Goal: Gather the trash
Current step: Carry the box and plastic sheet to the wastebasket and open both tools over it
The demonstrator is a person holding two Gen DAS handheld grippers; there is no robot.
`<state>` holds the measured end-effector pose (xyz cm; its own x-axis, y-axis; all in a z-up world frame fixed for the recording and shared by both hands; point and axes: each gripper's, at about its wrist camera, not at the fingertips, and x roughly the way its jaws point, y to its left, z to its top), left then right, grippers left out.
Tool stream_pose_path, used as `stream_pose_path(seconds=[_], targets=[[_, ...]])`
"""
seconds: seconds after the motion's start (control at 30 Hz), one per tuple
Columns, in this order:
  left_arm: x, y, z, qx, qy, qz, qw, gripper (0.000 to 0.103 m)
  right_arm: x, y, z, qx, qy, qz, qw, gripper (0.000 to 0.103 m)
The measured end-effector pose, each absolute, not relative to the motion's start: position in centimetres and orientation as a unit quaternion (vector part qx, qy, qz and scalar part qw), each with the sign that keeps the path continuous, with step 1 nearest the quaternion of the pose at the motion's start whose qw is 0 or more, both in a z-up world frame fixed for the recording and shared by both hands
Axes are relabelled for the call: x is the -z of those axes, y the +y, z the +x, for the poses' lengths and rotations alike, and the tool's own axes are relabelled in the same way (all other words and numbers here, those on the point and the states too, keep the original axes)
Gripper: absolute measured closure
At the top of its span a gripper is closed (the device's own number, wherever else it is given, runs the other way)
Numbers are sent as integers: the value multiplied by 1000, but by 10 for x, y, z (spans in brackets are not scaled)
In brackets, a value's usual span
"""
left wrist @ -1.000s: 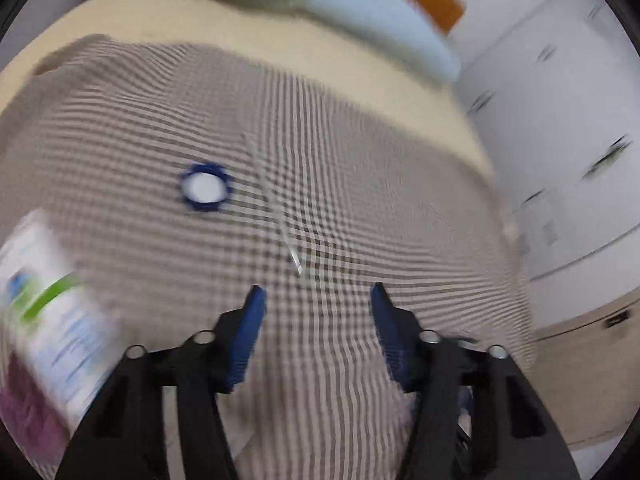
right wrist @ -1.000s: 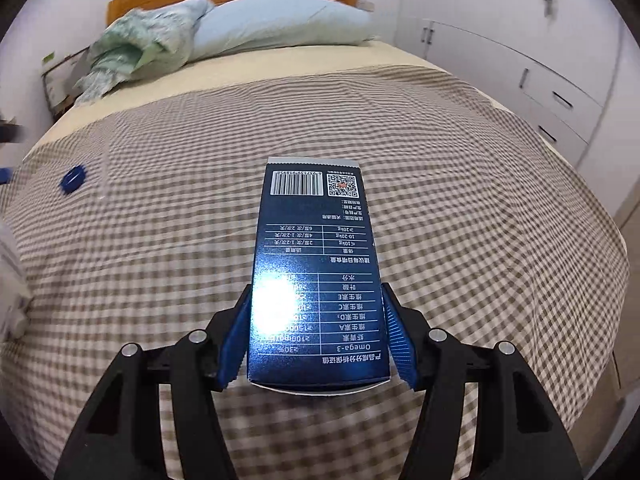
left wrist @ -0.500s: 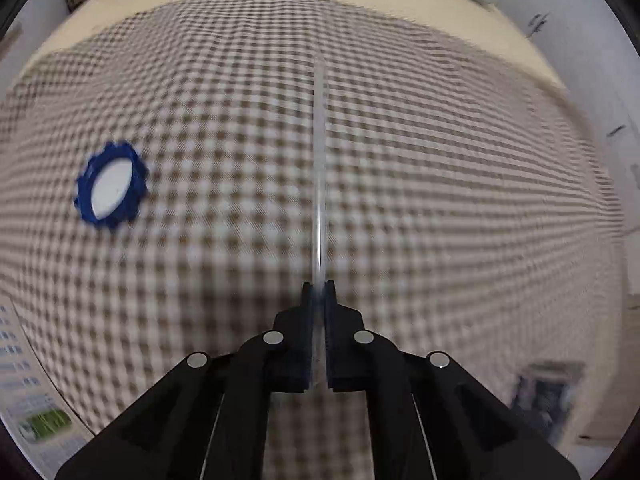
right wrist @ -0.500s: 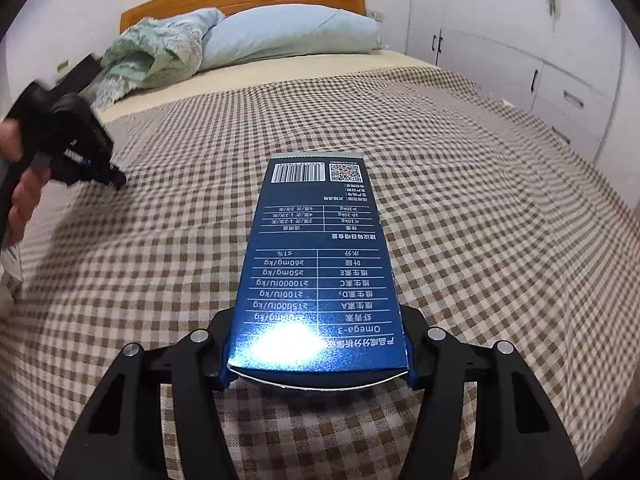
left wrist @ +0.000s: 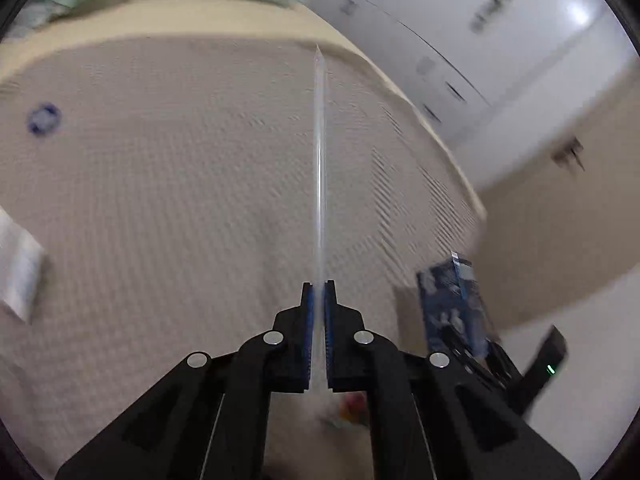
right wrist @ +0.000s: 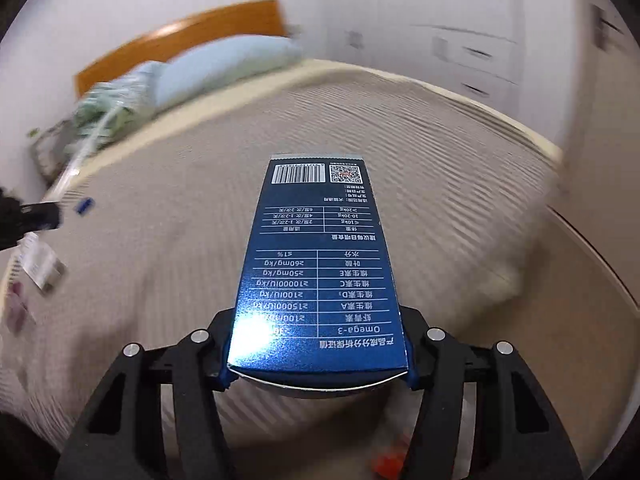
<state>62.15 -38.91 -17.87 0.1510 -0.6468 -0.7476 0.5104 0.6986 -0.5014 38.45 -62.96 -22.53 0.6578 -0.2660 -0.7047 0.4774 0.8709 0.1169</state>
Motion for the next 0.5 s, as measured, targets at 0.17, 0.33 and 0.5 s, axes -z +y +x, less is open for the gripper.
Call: stream_pose_path(seconds=[0.17, 0.33, 0.5], targets=[[228, -458, 506, 451, 579, -38, 678, 101, 281, -667, 268, 282, 435, 193, 833, 46], [289, -501, 430, 451, 638, 7, 624, 101, 370, -682, 212, 291, 507, 256, 770, 46], [331, -517, 406, 429, 683, 44, 589, 101, 443, -712, 225, 307, 520, 276, 748, 44]])
